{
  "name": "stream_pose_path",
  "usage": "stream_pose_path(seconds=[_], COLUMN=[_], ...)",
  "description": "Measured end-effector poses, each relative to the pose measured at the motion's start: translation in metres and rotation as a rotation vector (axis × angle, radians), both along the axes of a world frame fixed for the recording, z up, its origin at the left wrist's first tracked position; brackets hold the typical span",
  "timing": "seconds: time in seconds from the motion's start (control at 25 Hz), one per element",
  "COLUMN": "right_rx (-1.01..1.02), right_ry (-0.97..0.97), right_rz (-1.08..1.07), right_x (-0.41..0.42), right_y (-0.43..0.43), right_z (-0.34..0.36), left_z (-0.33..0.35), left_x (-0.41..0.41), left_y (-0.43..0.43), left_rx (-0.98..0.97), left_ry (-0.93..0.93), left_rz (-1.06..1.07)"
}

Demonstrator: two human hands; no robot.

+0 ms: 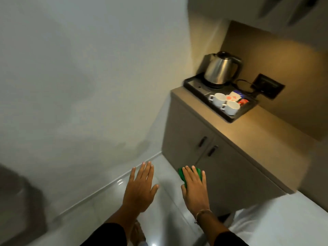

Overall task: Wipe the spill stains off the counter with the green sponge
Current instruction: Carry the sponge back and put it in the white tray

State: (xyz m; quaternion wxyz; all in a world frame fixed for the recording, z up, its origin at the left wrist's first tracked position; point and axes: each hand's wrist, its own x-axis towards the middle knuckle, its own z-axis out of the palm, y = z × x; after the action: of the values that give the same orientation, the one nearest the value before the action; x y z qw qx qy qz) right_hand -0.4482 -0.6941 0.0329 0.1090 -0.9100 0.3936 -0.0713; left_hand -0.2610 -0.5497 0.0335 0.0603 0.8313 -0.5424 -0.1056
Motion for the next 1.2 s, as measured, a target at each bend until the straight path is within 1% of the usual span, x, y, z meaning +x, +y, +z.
stream_pose_path(seconds=[0.16,0.36,0.52,0.68,0.8,0.96,1.12,1.2], right_rx=[0.078,0.134,0.155,0.141,0.132,0.098,0.069,0.032], right_ry=[-0.042,-0.039,-0.057,-0.042,-0.055,-0.042,0.048,0.104], right_rz=[0.26,0.551,0.742,0.824,0.845,0.867,0.869,0.879], right_x=[0.062,0.146,0.214,0.282,0.339,0.405,0.459,0.477], right_y=[0.105,0.239,0.347,0.431,0.481,0.523,0.551,0.562], right_z=[-0.006,-0.014,-0.018,-0.018,-0.017,-0.033,-0.059,-0.07], left_z=[-0.008,-0.006,-0.006,-0.012,-0.024,-0.038,-0.049,-0.055], left_x=[0.029,0.061,0.098,0.147,0.195,0.25,0.284,0.293], left_y=[0.138,0.282,0.391,0.478,0.525,0.555,0.571,0.578], left_rx=[0.0,0.076,0.11,0.153,0.143,0.211,0.194,0.207], left_ry=[-0.017,-0.029,-0.079,-0.078,-0.08,-0.072,-0.022,0.002], left_rz=[0.254,0.546,0.689,0.735,0.771,0.797,0.837,0.821])
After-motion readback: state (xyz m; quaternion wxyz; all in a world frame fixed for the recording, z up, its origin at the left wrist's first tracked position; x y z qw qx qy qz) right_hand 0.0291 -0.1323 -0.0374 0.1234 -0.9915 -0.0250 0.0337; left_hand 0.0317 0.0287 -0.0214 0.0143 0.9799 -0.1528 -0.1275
